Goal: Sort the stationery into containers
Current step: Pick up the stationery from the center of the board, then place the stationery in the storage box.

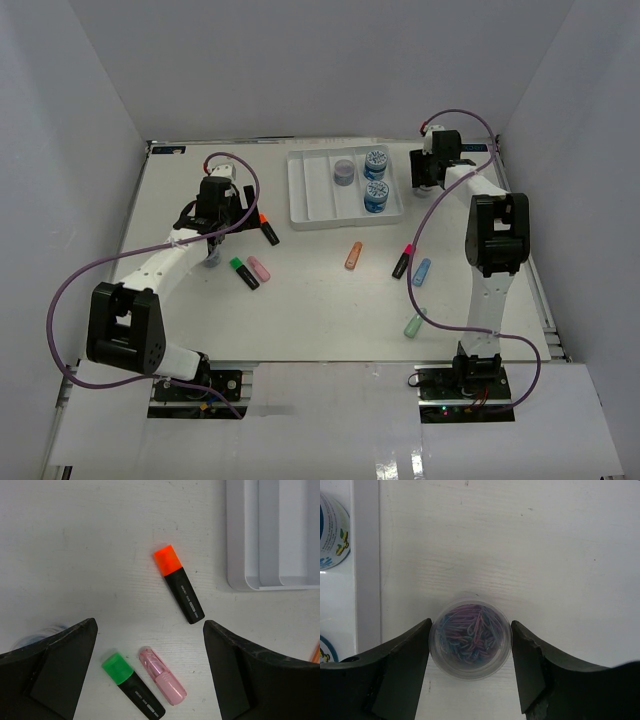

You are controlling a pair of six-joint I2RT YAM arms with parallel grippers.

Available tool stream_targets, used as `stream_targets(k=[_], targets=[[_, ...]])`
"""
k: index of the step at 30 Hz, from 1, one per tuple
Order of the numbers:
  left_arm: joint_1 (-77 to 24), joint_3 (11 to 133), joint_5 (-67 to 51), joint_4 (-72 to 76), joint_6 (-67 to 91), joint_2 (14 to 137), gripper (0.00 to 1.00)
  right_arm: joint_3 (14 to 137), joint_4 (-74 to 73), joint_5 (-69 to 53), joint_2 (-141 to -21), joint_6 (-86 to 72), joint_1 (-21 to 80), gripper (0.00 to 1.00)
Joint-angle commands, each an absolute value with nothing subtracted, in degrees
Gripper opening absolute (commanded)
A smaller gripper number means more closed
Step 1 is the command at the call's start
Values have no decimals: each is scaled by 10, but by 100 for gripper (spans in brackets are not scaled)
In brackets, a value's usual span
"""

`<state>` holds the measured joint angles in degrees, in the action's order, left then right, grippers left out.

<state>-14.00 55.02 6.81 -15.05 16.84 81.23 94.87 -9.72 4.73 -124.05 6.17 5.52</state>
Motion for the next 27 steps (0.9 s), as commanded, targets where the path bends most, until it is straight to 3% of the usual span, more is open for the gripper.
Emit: stream_targets(k=[1, 11, 18, 27], targets=[[-139, 570, 61, -155, 173, 803, 98, 946, -78, 60, -1166, 103, 73, 45], [-139, 570, 62, -155, 174, 796, 98, 960, -94, 56, -1085, 167, 191, 46], [-139, 570, 71, -156, 175, 790, 98, 1013, -128, 42, -1141, 145, 277, 44], [-139, 570, 73, -157, 175, 790, 98, 1008, -127, 47, -1197, 98, 295, 43]])
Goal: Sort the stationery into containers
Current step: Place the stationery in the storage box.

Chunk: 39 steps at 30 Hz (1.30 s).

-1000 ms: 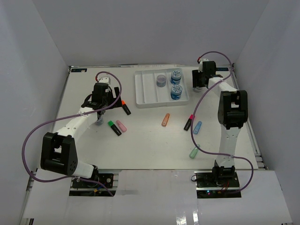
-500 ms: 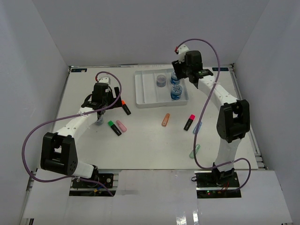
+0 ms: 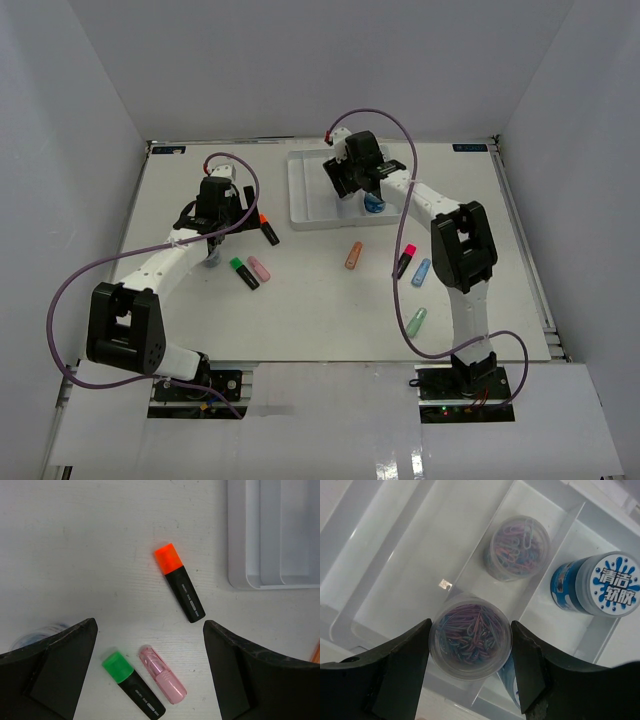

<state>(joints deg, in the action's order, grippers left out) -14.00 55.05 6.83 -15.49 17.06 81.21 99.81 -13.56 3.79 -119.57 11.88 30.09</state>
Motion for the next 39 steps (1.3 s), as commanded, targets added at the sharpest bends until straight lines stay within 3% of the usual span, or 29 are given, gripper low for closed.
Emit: stream_targets(k=[1, 16, 21, 26, 31, 39], targets=[[-139, 570, 73, -157, 175, 790, 98, 1008, -128, 49, -1201, 98, 296, 43], [-139, 571, 76, -159, 174, 791, 98, 1100, -120, 69, -1317, 102, 276, 43], [-139, 571, 76, -159, 174, 793, 98, 1142, -109, 72, -1341, 112, 266, 48], [-139, 571, 74, -160, 174, 794, 98, 1168, -98, 66, -1360, 119, 263, 61], [-139, 572, 75, -160, 174, 795, 98, 1147, -91, 48, -1335, 120, 263, 86], [-139, 589, 108, -194, 192, 774, 98, 1094, -123, 13, -1225, 108, 268, 96]])
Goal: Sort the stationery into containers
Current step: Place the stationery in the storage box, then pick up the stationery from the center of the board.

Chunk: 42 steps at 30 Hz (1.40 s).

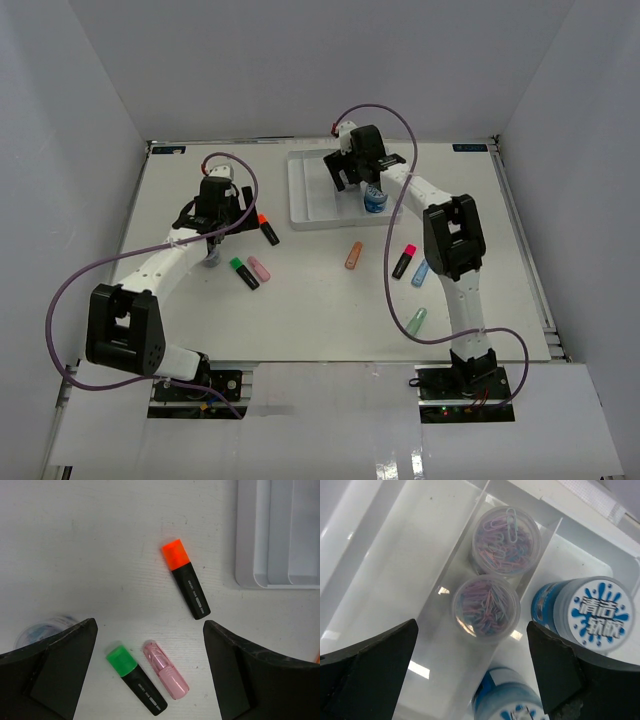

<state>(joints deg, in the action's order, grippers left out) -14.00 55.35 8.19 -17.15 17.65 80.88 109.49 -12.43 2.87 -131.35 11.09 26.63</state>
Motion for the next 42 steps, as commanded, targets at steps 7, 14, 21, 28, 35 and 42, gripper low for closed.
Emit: stream_targets(k=[7, 14, 21, 28, 35, 42], targets=[[-135, 603, 214, -315, 232, 739, 98, 937, -128, 18, -1011, 79, 269, 93], [-86, 543, 221, -330, 271, 723, 98, 717, -86, -25, -782, 32, 269, 90], [-49, 536, 209, -317, 287, 750, 98, 556, -57, -93, -591, -20, 269, 90], [-30, 529, 160, -288, 290, 792, 98, 481, -61, -123, -505, -33, 269, 90], [-18, 533, 155, -276, 286, 831, 97, 438, -65, -123, -458, -24, 269, 90], [-16, 517, 161, -261, 295, 852, 88, 421, -65, -121, -444, -17, 269, 90]])
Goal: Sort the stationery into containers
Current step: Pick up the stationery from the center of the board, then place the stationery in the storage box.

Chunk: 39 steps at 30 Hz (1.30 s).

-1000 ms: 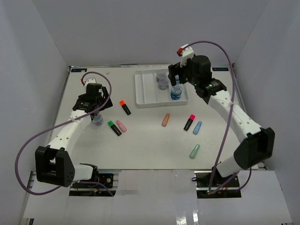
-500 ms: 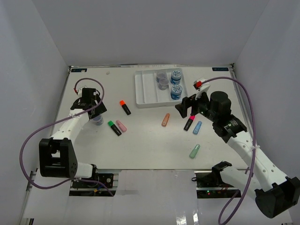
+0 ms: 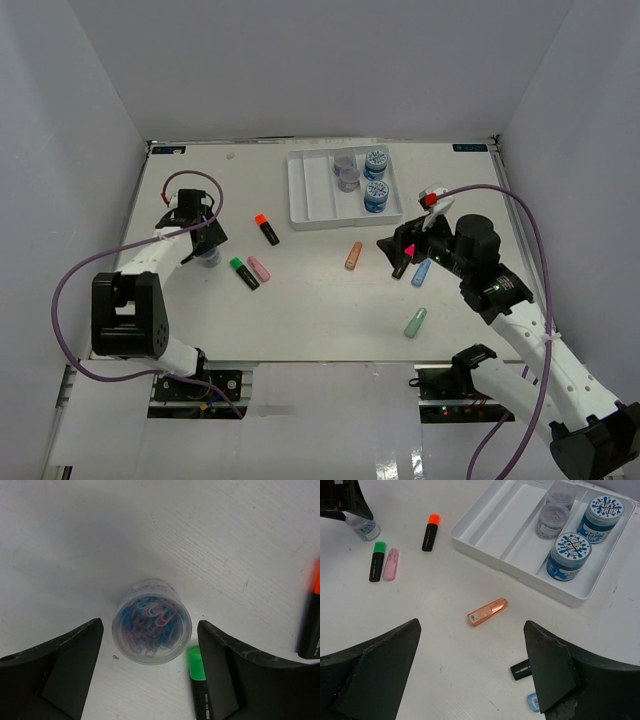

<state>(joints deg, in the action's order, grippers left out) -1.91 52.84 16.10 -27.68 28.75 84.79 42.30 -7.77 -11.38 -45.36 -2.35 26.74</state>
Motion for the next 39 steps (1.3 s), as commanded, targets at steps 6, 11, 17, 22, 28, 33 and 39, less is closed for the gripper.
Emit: stream_targets(k=[6, 11, 17, 22, 28, 33, 39], targets=[[-16, 514, 157, -250, 299, 868, 79, 410, -65, -120, -437, -16, 269, 90], [-16, 527, 149, -246, 290, 866, 61, 403, -66, -120, -425, -18, 269, 90], [-44, 607, 77, -242, 233, 849, 45, 399, -67, -125, -418, -21, 269, 90], [-144, 706, 73, -243, 173, 868, 44, 394, -76, -133, -408, -27, 269, 90], [-242, 836, 67, -232, 110, 972, 45, 392, -92, -134, -400, -32, 269, 90], [-297, 933, 55, -212, 90, 1058, 45, 394, -111, -140, -399, -36, 269, 90], [-333, 999, 42, -178, 90, 1126, 45, 394, -134, -129, -399, -34, 268, 90]])
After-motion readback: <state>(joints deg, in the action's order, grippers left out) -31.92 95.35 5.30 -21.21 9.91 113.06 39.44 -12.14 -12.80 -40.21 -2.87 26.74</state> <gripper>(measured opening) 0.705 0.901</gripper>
